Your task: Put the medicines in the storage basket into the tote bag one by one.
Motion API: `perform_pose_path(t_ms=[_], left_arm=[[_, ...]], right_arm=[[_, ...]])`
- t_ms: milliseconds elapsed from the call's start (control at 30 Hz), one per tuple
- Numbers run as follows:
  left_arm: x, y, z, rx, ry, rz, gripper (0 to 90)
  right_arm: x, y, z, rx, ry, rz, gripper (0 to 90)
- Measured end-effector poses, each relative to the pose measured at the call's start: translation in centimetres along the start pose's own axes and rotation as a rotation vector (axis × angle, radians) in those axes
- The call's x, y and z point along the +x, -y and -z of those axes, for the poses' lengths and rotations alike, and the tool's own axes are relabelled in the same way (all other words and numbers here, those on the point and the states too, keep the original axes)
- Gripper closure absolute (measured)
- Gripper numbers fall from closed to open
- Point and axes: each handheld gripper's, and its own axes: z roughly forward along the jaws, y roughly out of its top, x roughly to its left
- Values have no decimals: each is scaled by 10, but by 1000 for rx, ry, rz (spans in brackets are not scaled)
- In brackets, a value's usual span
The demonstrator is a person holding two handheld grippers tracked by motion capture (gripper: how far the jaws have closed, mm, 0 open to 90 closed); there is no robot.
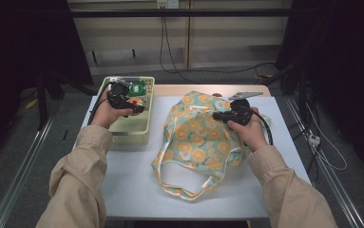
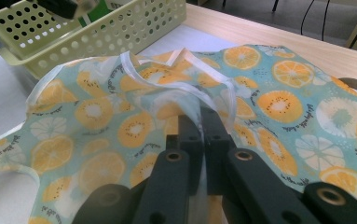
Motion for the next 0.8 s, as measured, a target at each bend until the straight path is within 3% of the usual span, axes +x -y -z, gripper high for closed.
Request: perform_pose_path(t_ms=[167,267,433,633,800], left_arm=[[-22,-8,10,-11,45,-27,206],[-41,-13,15,-26,99,-40,205],[-78,-23,23,-50,192,-116,205],[-119,-30,24,-82,275,-199,205],[-144,-34,17,-92,302,-243,205]], right_arm=[[0,-3,1,-8,7,4,898],[-3,-2,1,-9,13,-2,898],[-5,-1,-1,-7,25,-13,899],[-4,-9,-1,-19,35,-10,899],[-3,-15,-4,-15,45,-6,899]])
